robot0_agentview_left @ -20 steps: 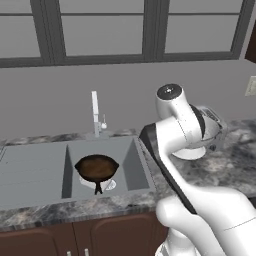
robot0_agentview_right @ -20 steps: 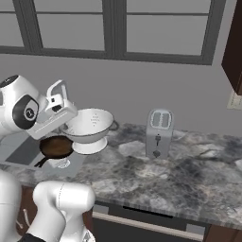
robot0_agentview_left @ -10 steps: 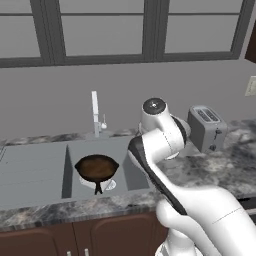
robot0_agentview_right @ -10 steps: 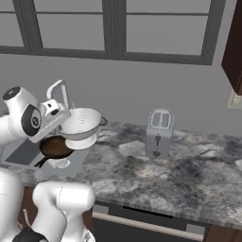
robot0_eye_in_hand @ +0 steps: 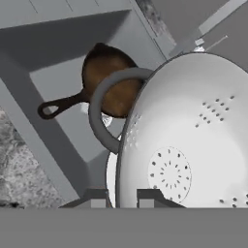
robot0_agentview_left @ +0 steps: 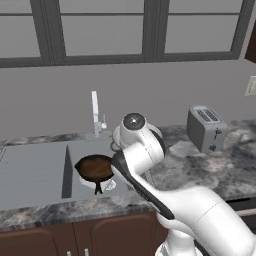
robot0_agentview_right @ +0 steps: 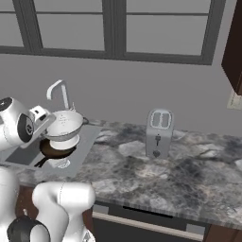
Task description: Pick the colander and pan and place them in the sink. Then turn on the water.
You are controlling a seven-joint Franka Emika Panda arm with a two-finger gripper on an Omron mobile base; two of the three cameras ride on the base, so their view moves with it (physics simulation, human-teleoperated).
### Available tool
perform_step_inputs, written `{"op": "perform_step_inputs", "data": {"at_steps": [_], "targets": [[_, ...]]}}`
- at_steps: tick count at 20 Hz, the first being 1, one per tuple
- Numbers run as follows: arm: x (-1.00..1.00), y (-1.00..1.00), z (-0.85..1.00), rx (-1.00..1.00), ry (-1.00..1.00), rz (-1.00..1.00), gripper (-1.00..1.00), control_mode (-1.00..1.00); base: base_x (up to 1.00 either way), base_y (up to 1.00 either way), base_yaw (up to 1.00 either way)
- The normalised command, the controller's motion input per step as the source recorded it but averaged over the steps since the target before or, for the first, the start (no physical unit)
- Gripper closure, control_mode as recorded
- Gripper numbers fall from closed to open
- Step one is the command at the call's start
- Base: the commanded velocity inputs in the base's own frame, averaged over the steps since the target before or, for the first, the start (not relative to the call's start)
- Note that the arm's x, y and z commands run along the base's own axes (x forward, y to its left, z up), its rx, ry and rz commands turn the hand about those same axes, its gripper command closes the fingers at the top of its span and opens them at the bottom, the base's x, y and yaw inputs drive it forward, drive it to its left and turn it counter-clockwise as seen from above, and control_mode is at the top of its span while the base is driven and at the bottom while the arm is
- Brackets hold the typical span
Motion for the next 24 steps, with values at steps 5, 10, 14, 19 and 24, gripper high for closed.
{"op": "perform_step_inputs", "data": {"at_steps": [5, 10, 14, 19, 24], "targets": [[0.25, 0.76, -0.2, 0.0, 0.0, 0.14, 1.0, -1.0, 0.0, 0.0, 0.0], [0.21, 0.71, -0.3, -0.01, 0.0, 0.12, 1.0, -1.0, 0.0, 0.0, 0.0], [0.28, 0.54, -0.2, 0.0, 0.0, 0.1, 1.0, -1.0, 0.0, 0.0, 0.0], [0.32, 0.39, -0.06, 0.0, 0.03, 0.07, 1.0, -1.0, 0.0, 0.0, 0.0], [0.28, 0.13, -0.12, 0.0, 0.01, 0.08, 1.0, -1.0, 0.0, 0.0, 0.0]]}}
